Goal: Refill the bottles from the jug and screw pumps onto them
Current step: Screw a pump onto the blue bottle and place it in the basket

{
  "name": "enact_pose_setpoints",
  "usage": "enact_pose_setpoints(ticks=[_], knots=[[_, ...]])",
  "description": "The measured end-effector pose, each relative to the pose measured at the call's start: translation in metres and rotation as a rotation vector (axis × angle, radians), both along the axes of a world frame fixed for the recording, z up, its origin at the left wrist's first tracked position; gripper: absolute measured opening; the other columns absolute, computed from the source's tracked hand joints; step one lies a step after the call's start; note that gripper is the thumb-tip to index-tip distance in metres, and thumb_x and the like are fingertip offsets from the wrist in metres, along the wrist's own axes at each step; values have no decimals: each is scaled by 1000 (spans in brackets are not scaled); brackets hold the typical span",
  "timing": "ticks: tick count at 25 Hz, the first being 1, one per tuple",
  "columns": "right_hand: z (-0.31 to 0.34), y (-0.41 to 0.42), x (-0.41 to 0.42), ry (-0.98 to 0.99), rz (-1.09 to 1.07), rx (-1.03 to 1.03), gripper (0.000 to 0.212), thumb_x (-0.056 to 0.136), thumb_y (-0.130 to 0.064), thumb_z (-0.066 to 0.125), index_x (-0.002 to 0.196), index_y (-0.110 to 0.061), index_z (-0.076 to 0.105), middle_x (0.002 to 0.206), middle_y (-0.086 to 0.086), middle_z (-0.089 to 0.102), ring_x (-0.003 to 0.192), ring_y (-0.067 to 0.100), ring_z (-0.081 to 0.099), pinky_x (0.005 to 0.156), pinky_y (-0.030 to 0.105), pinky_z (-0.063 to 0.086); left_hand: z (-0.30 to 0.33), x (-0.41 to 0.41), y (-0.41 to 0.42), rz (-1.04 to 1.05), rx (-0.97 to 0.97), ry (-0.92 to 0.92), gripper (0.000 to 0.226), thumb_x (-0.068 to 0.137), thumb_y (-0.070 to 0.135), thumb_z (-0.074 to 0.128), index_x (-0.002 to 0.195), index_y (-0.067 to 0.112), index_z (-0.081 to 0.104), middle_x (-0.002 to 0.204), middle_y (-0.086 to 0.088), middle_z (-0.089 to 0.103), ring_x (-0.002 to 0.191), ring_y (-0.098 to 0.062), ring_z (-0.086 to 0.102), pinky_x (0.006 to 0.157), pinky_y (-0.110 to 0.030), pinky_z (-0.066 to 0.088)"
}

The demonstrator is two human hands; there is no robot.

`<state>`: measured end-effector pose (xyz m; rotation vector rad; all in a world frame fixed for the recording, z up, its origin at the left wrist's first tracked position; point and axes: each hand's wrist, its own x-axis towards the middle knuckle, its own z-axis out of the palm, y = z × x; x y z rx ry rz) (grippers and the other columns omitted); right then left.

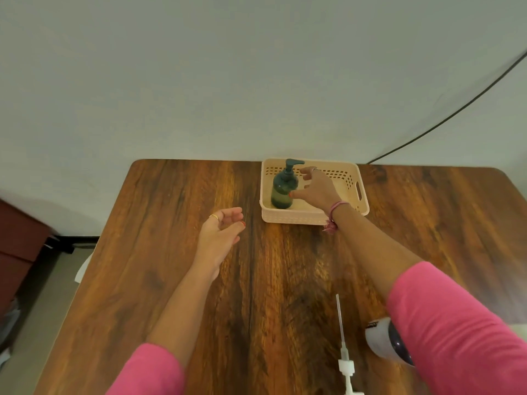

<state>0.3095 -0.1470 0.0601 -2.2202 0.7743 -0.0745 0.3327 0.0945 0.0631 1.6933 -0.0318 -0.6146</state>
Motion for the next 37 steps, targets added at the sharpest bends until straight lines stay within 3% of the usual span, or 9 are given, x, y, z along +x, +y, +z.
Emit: enact_pose_setpoints(ticks=[4, 10, 14, 20, 25, 28, 30, 33, 37], knots=[[43, -1, -51, -79, 36, -78, 47, 79, -21, 74, 121, -10, 56, 119, 5, 60, 105, 21, 59, 92, 32, 49, 10, -32, -6, -33, -7, -27, 26, 89, 8, 60, 110, 23, 63, 110, 5, 64, 104, -9, 60, 86, -29, 53], [89, 21, -163, -116, 126, -67, 33, 85, -28, 68, 116, -19, 60, 105, -9, 60, 84, 1, 62, 66, 7, 45, 1, -104, -19, -75, 42, -38, 25, 87, 9, 61, 106, 25, 65, 109, 5, 66, 104, -11, 61, 90, -35, 53], [72, 38, -235, -161, 186, 33, 27, 85, -17, 67, 112, -15, 63, 102, -4, 67, 82, -4, 61, 75, 1, 44, -8, -160, -29, -45, 35, 2, 25, 89, 8, 60, 107, 24, 64, 109, 4, 66, 103, -12, 62, 85, -32, 53], [-2, 54, -297, -2, 414, -48, 28, 90, -4, 53, 115, -9, 64, 116, 6, 64, 101, 17, 61, 90, 21, 45, -24, -223, -39, 30, 68, 52, 24, 90, 7, 59, 108, 22, 64, 108, 3, 67, 103, -12, 61, 82, -27, 52], [-54, 61, -319, 247, 961, -369, 56, 86, 12, 47, 138, -11, 45, 142, 12, 39, 103, 36, 58, 80, 42, 53, -26, -250, -47, 81, 70, 40, 26, 89, 6, 59, 111, 18, 64, 108, 4, 66, 102, -9, 61, 78, -24, 51], [-64, 72, -321, 306, 1109, -500, 52, 93, 5, 40, 141, -14, 40, 154, 11, 23, 125, 42, 38, 92, 49, 48, -30, -260, -53, 87, 96, 32, 25, 89, 6, 59, 110, 20, 64, 108, 5, 66, 104, -10, 61, 82, -28, 52], [-70, 74, -321, 265, 1130, -545, 43, 94, 3, 39, 135, -8, 47, 150, 10, 29, 124, 41, 35, 91, 48, 49, -31, -264, -56, 92, 102, 28, 26, 89, 7, 60, 110, 20, 64, 109, 6, 66, 104, -11, 61, 84, -29, 53], [-68, 66, -325, 54, 1098, -466, 41, 87, 9, 49, 123, -7, 57, 141, 7, 41, 113, 33, 47, 90, 39, 46, -27, -265, -57, 101, 96, -7, 27, 89, 6, 59, 112, 19, 64, 109, 5, 66, 104, -10, 61, 81, -27, 52], [-11, 42, -331, -291, 976, -115, 23, 83, 7, 57, 99, -6, 65, 121, 10, 58, 106, 20, 56, 94, 22, 39, -22, -253, -51, 148, 101, -94, 31, 88, 2, 57, 114, 18, 62, 112, 1, 65, 102, -15, 61, 83, -34, 53]])
